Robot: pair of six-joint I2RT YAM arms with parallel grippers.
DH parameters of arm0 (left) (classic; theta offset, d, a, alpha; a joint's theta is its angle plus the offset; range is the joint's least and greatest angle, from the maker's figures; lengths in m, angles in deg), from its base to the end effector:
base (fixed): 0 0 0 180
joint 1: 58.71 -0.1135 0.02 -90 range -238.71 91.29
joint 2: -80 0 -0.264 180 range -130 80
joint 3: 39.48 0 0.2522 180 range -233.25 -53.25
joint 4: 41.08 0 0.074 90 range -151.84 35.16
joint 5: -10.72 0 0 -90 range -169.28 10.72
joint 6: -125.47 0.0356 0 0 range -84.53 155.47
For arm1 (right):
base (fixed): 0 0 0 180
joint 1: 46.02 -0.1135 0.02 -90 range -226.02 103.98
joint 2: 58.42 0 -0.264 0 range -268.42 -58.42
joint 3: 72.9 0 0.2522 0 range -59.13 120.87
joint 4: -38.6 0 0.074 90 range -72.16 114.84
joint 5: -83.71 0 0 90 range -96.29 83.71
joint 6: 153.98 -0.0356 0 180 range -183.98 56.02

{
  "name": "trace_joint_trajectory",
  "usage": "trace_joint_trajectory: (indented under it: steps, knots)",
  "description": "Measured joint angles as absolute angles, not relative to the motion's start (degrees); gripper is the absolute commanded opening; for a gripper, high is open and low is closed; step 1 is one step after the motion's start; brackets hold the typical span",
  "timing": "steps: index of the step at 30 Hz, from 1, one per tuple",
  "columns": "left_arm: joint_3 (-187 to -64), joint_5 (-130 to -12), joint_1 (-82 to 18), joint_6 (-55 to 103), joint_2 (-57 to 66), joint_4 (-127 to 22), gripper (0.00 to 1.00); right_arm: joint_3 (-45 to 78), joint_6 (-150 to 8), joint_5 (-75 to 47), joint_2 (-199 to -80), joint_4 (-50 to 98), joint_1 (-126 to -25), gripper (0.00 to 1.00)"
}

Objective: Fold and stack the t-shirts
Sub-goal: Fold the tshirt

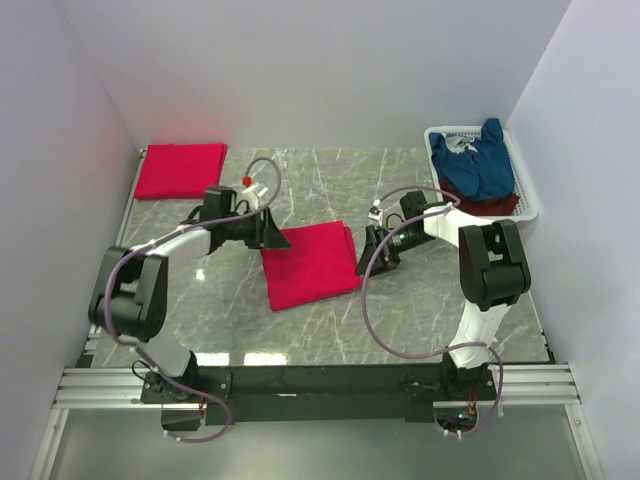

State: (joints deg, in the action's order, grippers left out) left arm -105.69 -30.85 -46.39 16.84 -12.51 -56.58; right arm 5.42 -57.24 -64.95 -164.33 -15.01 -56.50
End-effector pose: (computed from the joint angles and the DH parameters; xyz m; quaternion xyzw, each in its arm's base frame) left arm 0.3171 -0.0965 0.2004 0.1214 0.8405 -0.4602 0.2590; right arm 0.3190 0.0899 0.1592 -0.1673 0.8538 0.4903 0.0509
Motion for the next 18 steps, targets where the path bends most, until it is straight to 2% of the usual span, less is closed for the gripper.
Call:
trace_joint_trajectory:
  steps: [7, 13, 15, 18]
  knots:
    - [-110.72, -31.55, -40.99, 14.39, -21.27, -54.33, 0.49, 3.3, -56.85, -66.52, -164.77, -11.74, -57.37, 0.69]
    - [-112.86, -31.75, -40.12, 11.87, -26.58, -50.87, 0.48, 1.59, -58.13, -66.91, -164.75, -7.47, -59.82, 0.7]
    - [-113.06, -32.03, -40.12, 11.24, -27.79, -50.54, 0.48, 1.59, -58.35, -66.96, -164.77, -6.75, -60.87, 0.68]
    - [-113.06, -33.13, -40.12, 10.5, -28.97, -50.0, 0.42, 1.59, -58.42, -67.2, -165.25, -5.94, -61.87, 0.55]
